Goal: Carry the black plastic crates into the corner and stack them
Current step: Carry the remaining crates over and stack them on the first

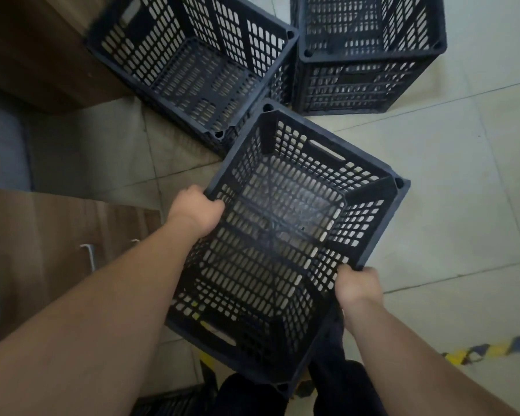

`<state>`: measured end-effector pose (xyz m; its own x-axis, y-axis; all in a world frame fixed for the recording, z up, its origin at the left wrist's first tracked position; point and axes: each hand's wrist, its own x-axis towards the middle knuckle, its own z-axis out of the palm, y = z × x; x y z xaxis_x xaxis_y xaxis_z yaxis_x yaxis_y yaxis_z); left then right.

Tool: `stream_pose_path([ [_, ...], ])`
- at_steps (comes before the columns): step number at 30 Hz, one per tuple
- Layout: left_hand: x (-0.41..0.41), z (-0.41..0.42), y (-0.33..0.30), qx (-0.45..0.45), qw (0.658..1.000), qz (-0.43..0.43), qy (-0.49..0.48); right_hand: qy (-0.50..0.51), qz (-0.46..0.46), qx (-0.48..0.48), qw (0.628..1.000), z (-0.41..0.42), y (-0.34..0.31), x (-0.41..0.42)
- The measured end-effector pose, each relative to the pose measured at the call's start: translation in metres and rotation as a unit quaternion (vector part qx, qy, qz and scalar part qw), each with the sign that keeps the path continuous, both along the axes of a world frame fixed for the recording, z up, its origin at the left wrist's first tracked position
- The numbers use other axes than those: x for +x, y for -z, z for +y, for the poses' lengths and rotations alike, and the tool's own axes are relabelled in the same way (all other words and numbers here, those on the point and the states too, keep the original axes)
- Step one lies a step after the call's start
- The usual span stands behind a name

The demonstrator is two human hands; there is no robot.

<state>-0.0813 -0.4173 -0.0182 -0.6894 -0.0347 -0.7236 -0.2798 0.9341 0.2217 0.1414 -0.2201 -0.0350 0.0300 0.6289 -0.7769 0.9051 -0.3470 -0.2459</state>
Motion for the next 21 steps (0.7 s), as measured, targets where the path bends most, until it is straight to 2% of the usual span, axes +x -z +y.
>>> stream_pose_path([
  [6, 0.022, -0.012, -0.068, 0.015, 0.999, -0.002, -0.031, -0.019, 0.029, 0.030, 0.999, 0.023, -0.070, 0.001],
  [15, 0.063, -0.027, -0.158, 0.059, 0.993, 0.002, -0.104, -0.129, 0.048, 0.103, 0.985, 0.054, -0.183, -0.021],
  [21, 0.098, -0.040, -0.215, 0.078, 0.981, -0.023, -0.177, -0.205, 0.056, 0.105, 0.971, 0.068, -0.247, -0.028],
])
